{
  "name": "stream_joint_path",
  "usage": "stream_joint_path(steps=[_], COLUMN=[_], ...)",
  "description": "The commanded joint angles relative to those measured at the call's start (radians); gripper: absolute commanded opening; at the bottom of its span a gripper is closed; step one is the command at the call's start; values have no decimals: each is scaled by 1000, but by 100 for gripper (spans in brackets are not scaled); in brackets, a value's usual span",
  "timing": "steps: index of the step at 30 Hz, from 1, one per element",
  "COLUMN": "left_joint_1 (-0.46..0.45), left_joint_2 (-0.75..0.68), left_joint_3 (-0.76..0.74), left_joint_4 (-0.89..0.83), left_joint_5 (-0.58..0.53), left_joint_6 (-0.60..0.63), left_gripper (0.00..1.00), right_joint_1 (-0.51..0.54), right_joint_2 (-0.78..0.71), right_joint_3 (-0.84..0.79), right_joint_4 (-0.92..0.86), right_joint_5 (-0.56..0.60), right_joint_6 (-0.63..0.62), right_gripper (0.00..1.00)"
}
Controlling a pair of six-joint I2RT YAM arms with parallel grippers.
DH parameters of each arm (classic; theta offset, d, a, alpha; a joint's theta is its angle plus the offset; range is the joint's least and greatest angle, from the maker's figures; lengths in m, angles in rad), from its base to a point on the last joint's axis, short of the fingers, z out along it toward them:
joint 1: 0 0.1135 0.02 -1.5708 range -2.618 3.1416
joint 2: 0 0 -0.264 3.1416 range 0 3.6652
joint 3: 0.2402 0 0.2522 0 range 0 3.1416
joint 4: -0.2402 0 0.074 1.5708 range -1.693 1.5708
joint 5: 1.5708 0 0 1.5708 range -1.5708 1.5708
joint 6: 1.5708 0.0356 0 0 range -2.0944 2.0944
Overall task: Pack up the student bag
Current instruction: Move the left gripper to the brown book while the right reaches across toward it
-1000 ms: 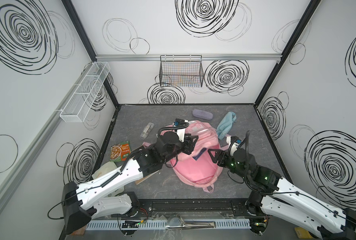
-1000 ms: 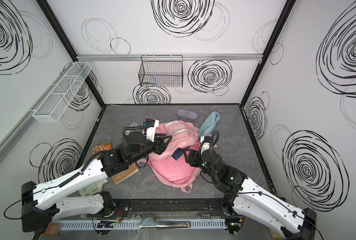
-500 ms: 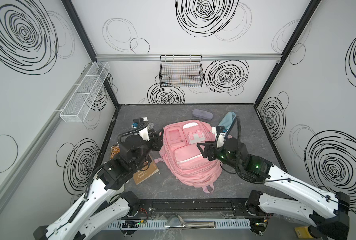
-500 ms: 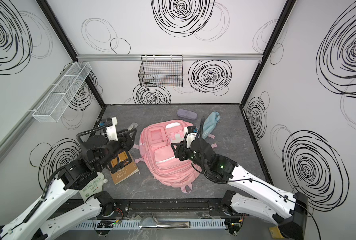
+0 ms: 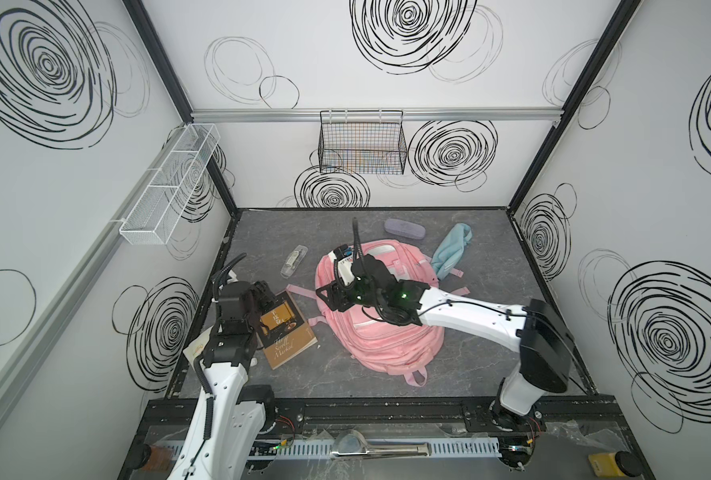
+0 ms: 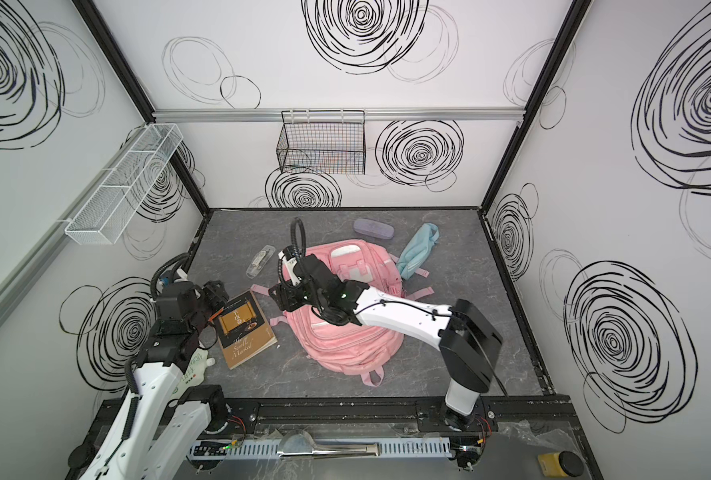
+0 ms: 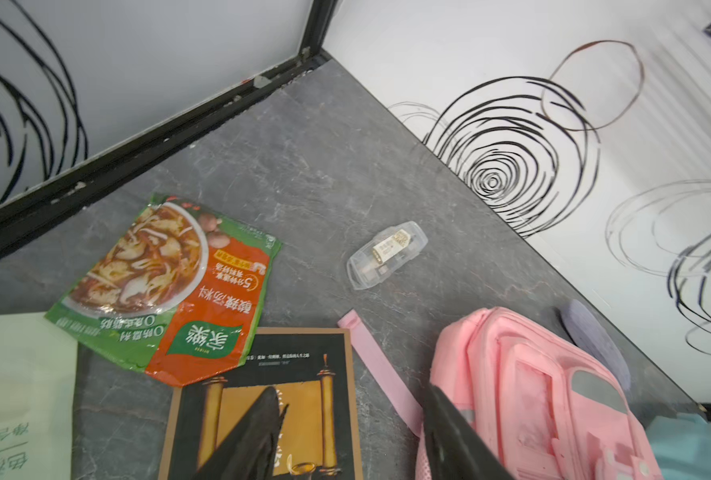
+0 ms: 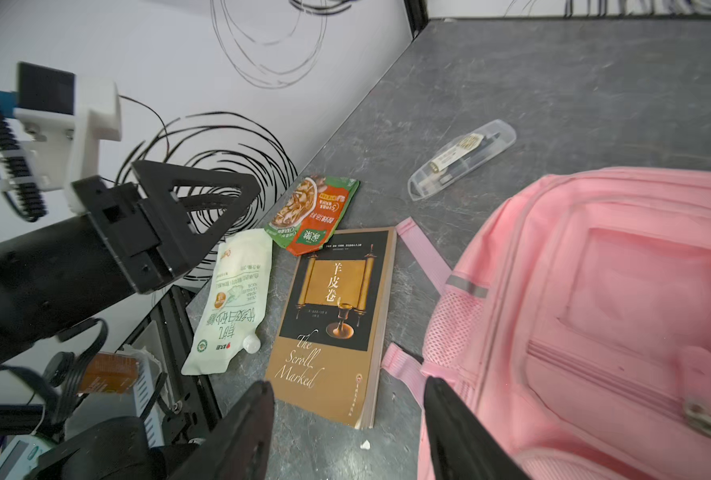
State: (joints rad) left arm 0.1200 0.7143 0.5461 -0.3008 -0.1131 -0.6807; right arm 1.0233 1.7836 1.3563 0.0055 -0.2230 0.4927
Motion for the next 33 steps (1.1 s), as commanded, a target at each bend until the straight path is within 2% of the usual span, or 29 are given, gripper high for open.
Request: stream_joint_path(steps=[1, 4, 6, 12, 19, 20, 21, 28, 33], left_joint_1=[40, 50, 52, 59, 77, 82, 89, 159, 161], left_joint_2=[20, 19, 8, 29, 93, 106, 119, 186, 231], left_joint_3=[-25, -83, -124, -212, -254, -258, -265, -308, -307], left_joint_4=[83, 109, 121, 177, 249, 258, 271, 365, 417], left_joint_5=[-53, -58, -73, -91, -109, -108, -104, -13, 61], left_joint_6=[-97, -128, -149, -159, -147, -155, -160, -187, -165], left_gripper=[60, 62, 73, 75, 76, 82, 84, 86, 85], right_joint_1=[15, 12, 15, 17, 12, 12, 12, 9, -2], right_joint_2=[132, 258, 336, 493, 573, 582, 590, 612, 616], right_joint_3=[108, 189, 269, 412, 457, 466, 473, 503, 501], right_joint_4=[-31, -39, -76, -139, -180, -187, -193, -213, -225], right_joint_5=[-131, -199, -212, -203, -184, -187, -193, -226, -255], right_joint_6=[-21, 15, 23, 24, 18, 18, 17, 12, 6], right_gripper=[59, 59, 59, 59, 60, 60, 60, 60, 60])
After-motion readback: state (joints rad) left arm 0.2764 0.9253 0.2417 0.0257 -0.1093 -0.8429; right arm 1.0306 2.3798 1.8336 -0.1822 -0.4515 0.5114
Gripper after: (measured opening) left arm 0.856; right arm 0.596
